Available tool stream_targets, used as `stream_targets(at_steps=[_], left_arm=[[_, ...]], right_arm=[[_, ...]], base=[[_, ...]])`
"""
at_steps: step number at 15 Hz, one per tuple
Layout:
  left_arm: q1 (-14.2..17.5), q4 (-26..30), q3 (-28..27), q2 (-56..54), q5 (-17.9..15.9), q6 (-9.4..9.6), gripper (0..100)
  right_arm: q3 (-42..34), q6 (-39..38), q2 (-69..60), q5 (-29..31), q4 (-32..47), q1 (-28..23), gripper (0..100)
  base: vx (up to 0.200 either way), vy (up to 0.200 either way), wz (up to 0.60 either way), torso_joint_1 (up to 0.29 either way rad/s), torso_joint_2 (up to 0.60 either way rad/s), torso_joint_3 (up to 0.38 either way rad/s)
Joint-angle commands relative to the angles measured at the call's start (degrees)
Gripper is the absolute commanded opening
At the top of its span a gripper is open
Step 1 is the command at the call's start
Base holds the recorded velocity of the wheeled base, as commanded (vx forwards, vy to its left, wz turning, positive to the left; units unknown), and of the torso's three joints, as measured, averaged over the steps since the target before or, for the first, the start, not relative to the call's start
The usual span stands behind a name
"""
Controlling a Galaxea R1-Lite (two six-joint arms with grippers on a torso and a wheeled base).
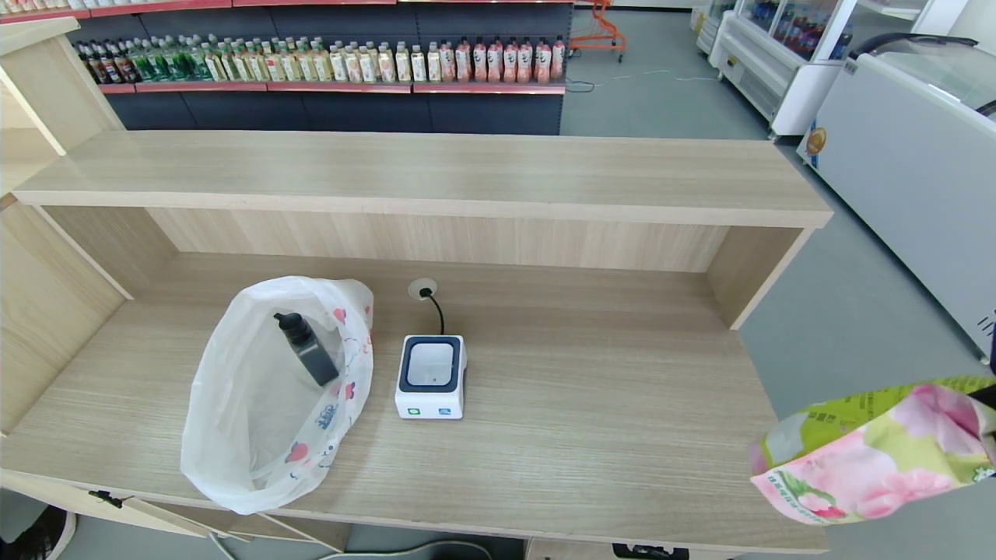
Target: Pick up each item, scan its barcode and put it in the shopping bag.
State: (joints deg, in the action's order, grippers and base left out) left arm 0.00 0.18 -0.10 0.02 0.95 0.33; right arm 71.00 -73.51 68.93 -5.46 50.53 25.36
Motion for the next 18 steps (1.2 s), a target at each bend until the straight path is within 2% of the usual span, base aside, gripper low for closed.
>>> stream_targets(at_steps=[1, 6, 15, 18], left_arm=[[0.0, 0.0, 0.0, 0.0, 0.0, 0.02, 100], [0.0, 0.0, 0.0, 0.0, 0.0, 0.02, 100], [0.0, 0.0, 0.0, 0.0, 0.0, 0.02, 100], [0.0, 0.0, 0.0, 0.0, 0.0, -0.15, 100]], right_arm=[[4.5, -0.8, 4.0, -2.3, 0.9, 1.7, 0], [6.7, -0.8, 5.3, -3.5, 1.0, 5.2, 0], [4.2, -0.8, 4.3, -3.5, 1.1, 5.3, 0], [4.1, -0.8, 4.2, -3.5, 1.1, 5.3, 0]], base=[[0.0, 0.0, 0.0, 0.0, 0.0, 0.0], [0.0, 0.0, 0.0, 0.0, 0.0, 0.0], [0.0, 0.0, 0.0, 0.0, 0.0, 0.0], [0.0, 0.2, 0.0, 0.002, 0.01, -0.001]])
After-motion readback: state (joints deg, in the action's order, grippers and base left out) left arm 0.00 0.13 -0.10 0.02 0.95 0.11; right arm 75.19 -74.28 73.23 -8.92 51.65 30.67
